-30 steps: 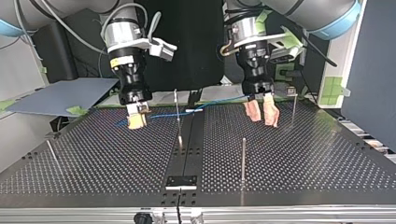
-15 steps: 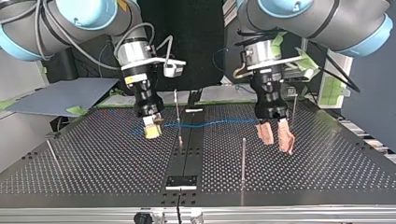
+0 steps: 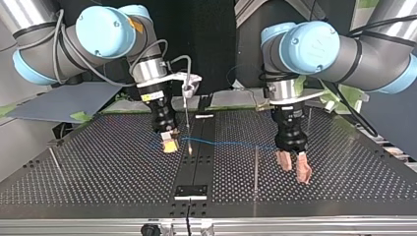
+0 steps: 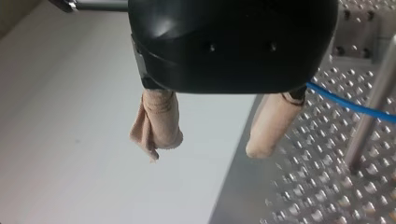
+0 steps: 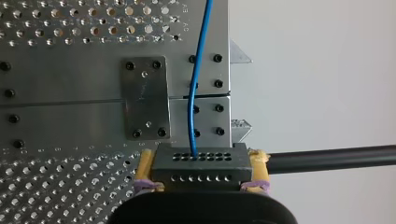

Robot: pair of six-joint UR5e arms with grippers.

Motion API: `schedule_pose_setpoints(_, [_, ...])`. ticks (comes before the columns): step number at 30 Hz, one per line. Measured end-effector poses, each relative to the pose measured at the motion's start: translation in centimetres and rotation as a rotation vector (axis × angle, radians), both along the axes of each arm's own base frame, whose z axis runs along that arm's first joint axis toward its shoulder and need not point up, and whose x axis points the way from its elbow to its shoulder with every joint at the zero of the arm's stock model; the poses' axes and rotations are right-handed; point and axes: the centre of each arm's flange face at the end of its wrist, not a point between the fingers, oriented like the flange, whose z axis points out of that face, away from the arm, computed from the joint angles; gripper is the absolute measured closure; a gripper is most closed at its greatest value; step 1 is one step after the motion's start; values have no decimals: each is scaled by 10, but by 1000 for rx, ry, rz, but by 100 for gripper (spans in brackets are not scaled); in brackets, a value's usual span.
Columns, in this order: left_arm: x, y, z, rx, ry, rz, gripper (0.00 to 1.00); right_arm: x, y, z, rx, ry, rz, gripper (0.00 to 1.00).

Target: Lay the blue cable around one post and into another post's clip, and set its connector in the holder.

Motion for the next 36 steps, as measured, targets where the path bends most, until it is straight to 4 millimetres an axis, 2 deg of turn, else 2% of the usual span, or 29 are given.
schedule_pose_setpoints(5, [21, 11, -3, 9, 31, -1, 0, 7, -6, -3, 19, 25, 2, 100])
schedule_pose_setpoints(10, [35, 25, 5, 12, 43, -1, 0, 13, -15, -8, 37, 47, -2, 100])
schedule_pose_setpoints(16, [52, 40, 12, 23, 67, -8, 0, 15, -25, 10, 10, 25, -10, 100])
schedule_pose_setpoints(23, [69, 32, 17, 40, 73, -63, 0, 15, -35, 40, -39, -19, -21, 100])
schedule_pose_setpoints(30, [90, 19, 17, 63, 70, -107, 0, 18, -45, 53, -57, -34, -36, 100])
schedule_pose_setpoints(36, [98, 24, 8, 48, 64, -87, 0, 17, -55, 63, -60, -38, -63, 100])
